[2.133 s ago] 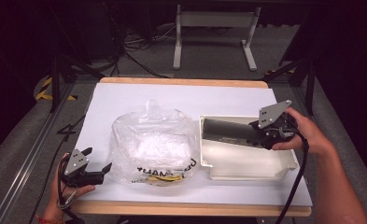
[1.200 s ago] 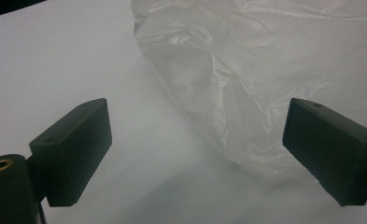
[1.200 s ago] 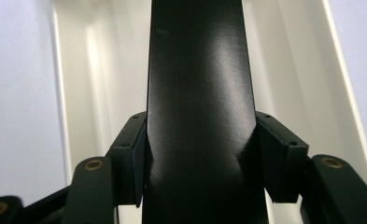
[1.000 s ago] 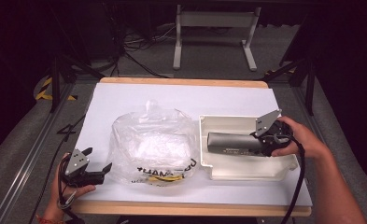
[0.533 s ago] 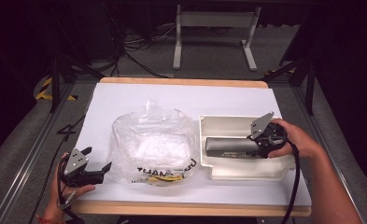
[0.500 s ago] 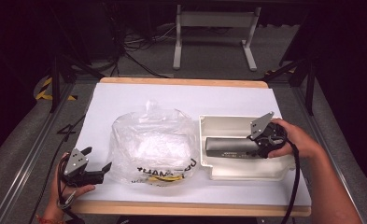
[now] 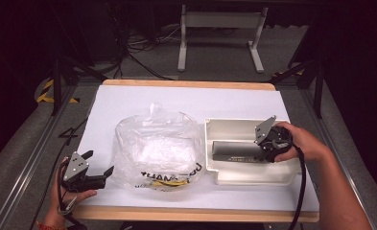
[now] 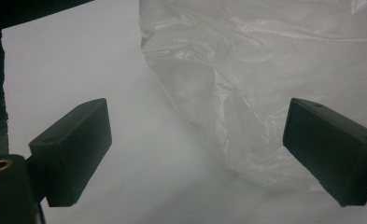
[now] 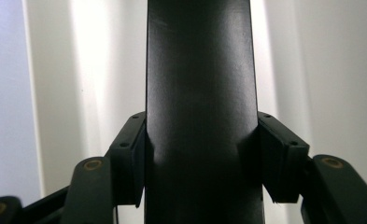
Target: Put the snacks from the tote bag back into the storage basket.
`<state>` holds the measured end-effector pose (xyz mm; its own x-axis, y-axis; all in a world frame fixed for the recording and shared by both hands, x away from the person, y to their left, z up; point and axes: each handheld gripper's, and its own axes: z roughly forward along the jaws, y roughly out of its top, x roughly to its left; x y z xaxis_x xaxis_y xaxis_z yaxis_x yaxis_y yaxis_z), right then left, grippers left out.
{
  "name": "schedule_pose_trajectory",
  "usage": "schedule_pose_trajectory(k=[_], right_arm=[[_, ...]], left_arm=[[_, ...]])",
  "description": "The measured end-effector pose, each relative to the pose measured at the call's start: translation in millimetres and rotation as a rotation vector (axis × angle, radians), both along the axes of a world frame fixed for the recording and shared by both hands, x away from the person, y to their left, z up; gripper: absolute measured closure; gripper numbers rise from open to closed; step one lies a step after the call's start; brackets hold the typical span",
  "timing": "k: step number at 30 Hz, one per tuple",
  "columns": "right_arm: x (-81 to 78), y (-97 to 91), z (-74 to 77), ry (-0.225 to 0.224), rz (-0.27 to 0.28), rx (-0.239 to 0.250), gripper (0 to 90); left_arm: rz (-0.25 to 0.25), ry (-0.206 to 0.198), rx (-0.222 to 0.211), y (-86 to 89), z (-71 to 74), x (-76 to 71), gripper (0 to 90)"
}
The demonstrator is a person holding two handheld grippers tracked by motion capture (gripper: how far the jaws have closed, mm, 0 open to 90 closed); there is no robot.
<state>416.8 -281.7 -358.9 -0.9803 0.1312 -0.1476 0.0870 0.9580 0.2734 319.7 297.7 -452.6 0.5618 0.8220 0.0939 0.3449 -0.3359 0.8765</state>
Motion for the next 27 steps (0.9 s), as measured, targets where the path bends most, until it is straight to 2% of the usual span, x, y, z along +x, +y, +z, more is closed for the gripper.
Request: schedule_pose_trajectory(k=[5, 14, 18, 27], right_arm=[[2.1, 1.1, -3.1, 0.004, -0.004, -0.029, 42.7], [4.9, 1.6, -8.3, 0.000, -0.012, -0.054, 42.5], [6.5, 3.1, -10.9, -0.014, -0.015, -0.097, 42.3], [7.2, 3.9, -12.5, -0.021, -0.020, -0.102, 41.9]], left_arm=[[-0.002, 0.001, 0.001, -0.6, -0.3, -0.3, 8.9], [-0.009, 0.001, -0.001, -1.0, -0.1, -0.7, 8.9], [-0.011, 0.002, 0.001, -1.2, -0.2, -0.7, 9.0], [-0.013, 0.003, 0.002, -1.1, -0.4, -0.8, 9.0]])
